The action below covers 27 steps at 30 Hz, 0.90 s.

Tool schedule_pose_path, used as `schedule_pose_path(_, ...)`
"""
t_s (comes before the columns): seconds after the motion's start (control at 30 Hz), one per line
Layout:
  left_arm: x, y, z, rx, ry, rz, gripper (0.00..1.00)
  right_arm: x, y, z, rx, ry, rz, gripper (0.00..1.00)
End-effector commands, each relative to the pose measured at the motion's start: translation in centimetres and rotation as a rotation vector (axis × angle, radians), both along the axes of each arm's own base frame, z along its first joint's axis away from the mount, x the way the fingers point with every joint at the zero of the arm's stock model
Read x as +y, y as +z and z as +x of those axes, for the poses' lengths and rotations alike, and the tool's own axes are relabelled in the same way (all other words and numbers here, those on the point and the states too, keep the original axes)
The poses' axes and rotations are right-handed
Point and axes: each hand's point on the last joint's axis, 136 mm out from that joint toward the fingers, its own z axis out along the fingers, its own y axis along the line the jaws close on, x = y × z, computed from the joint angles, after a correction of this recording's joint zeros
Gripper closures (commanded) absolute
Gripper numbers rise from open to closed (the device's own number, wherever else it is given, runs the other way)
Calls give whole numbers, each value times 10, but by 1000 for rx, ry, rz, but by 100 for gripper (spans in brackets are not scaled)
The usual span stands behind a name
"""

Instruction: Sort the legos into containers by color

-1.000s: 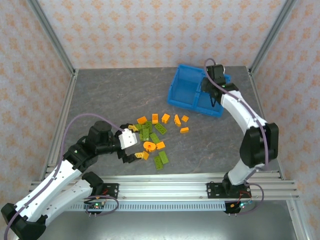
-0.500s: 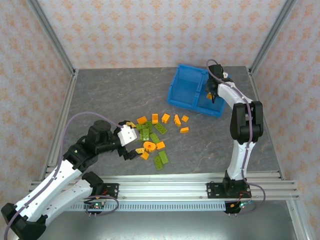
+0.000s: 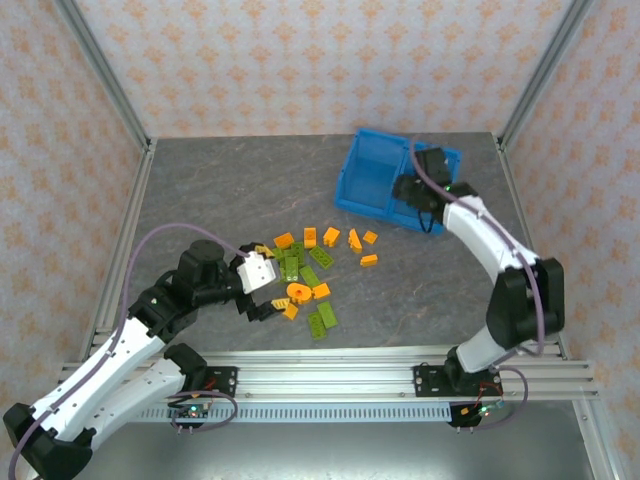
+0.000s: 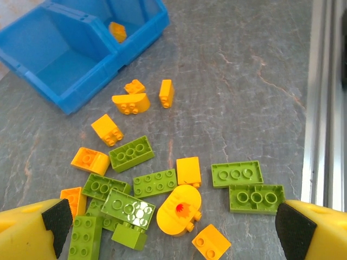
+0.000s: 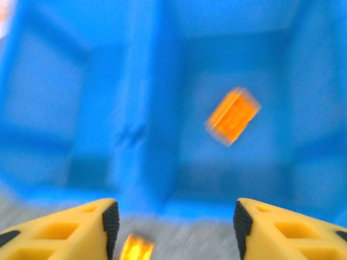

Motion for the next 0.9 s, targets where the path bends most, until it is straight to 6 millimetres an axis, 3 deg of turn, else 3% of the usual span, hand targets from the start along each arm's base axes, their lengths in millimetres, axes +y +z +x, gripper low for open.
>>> schedule_pose_path(0.0,-7,-2,-18,3,-129,20,1,59,-35,-62,141,311,-35,33)
schedule_pose_path(0.03,-9,-4,-21,9,-155,26,1,74,-48,-82,192,393,-71,28)
schedule_pose_path(0.13,-11,-7,-24,28,-182,31,1,80,-86,-108,308,485,-198,18)
schedule_pose_path(0.23,-12,-8,-24,39,-187,32,1,76,-109,-113,387,495,-261,11)
schedule_pose_path(0.37,-11,-11,-24,44,-180,41,1,69,-125,-109,415,485,-339,9)
schedule_pose_path(0.57,-11,-11,-22,41,-177,42,1,76,-149,-109,464,513,-327,20)
schedule_pose_path(0.87,-11,-12,-22,37,-175,43,1,83,-162,-97,449,501,-323,35)
